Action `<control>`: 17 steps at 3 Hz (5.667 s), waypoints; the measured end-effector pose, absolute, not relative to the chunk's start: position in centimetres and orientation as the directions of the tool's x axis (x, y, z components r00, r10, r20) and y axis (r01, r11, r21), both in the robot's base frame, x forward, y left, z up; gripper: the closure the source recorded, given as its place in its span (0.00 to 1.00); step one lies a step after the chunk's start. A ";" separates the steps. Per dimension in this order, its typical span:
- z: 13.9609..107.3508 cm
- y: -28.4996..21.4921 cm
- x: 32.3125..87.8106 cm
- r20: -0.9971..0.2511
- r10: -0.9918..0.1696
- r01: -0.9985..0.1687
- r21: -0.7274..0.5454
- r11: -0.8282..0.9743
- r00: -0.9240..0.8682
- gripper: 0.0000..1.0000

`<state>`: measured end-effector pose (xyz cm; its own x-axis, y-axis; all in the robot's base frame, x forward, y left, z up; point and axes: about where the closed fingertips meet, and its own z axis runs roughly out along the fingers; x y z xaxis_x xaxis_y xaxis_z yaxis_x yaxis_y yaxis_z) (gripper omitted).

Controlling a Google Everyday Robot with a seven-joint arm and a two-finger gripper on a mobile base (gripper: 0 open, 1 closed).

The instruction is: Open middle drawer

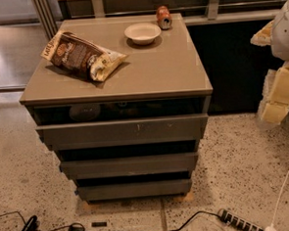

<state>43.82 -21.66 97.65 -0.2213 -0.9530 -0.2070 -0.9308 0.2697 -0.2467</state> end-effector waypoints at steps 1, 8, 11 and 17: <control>97.6 -21.7 43.8 -0.207 -0.953 -0.931 -0.247 0.270 -0.221 0.00; 77.1 -16.4 31.8 -0.174 -0.981 -0.994 0.077 0.076 -0.088 0.00; 70.0 -12.6 40.0 -0.222 -0.966 -0.985 0.139 0.107 -0.136 0.00; 58.6 -10.4 37.6 -0.216 -0.963 -0.936 0.344 0.080 -0.162 0.00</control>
Offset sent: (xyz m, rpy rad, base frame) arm -0.0018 0.0146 -0.0413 0.0286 0.0324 0.0117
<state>37.63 -10.39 58.63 -0.1617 -0.9628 -0.2165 -0.9357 0.0799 0.3436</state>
